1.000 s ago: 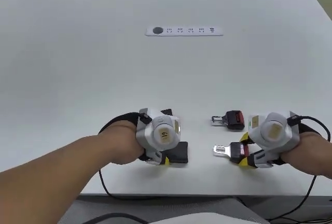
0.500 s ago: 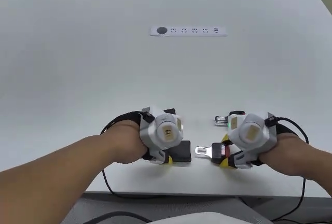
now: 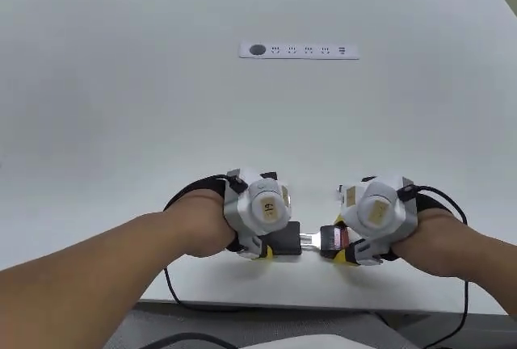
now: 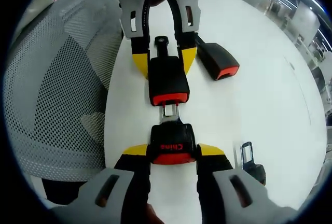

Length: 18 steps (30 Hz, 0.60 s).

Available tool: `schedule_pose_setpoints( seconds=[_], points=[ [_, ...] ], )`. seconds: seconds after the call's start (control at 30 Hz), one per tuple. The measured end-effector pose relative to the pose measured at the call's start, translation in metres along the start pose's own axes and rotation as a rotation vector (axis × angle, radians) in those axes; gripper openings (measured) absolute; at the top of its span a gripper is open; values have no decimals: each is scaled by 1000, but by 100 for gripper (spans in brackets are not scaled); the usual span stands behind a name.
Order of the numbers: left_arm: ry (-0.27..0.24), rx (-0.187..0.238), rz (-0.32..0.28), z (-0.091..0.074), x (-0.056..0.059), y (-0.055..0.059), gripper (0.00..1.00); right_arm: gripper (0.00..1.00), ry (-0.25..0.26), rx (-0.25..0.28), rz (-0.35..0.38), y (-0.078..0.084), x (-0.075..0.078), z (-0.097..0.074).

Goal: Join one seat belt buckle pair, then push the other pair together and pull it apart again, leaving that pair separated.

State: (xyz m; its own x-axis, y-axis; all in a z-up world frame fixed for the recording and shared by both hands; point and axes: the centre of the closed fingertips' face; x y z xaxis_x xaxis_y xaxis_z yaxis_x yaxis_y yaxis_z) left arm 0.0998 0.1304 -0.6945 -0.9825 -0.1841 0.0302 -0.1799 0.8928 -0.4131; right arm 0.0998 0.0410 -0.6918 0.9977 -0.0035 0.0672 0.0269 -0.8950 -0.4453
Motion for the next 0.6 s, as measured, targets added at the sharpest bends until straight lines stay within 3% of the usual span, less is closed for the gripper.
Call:
schedule_pose_setpoints(
  seconds=[0.33, 0.6],
  points=[
    [21, 27, -4, -1, 1, 0, 33, 32, -29, 6, 17, -5, -1, 3],
    [15, 13, -12, -1, 2, -1, 32, 31, -29, -3, -5, -11, 0, 5]
  ],
)
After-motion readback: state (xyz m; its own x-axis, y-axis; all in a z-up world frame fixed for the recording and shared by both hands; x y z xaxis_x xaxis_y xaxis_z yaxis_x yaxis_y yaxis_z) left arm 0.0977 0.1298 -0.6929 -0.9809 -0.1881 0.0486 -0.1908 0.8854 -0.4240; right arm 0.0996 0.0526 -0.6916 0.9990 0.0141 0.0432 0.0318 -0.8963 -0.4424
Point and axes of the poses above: the centre of the closed fingertips' face, and the gripper's own axes: z roughly forward along the fingers, x roughly to its right, y roughly out of its underside, and after that the axes turned 6 degrees about -z, right-handed
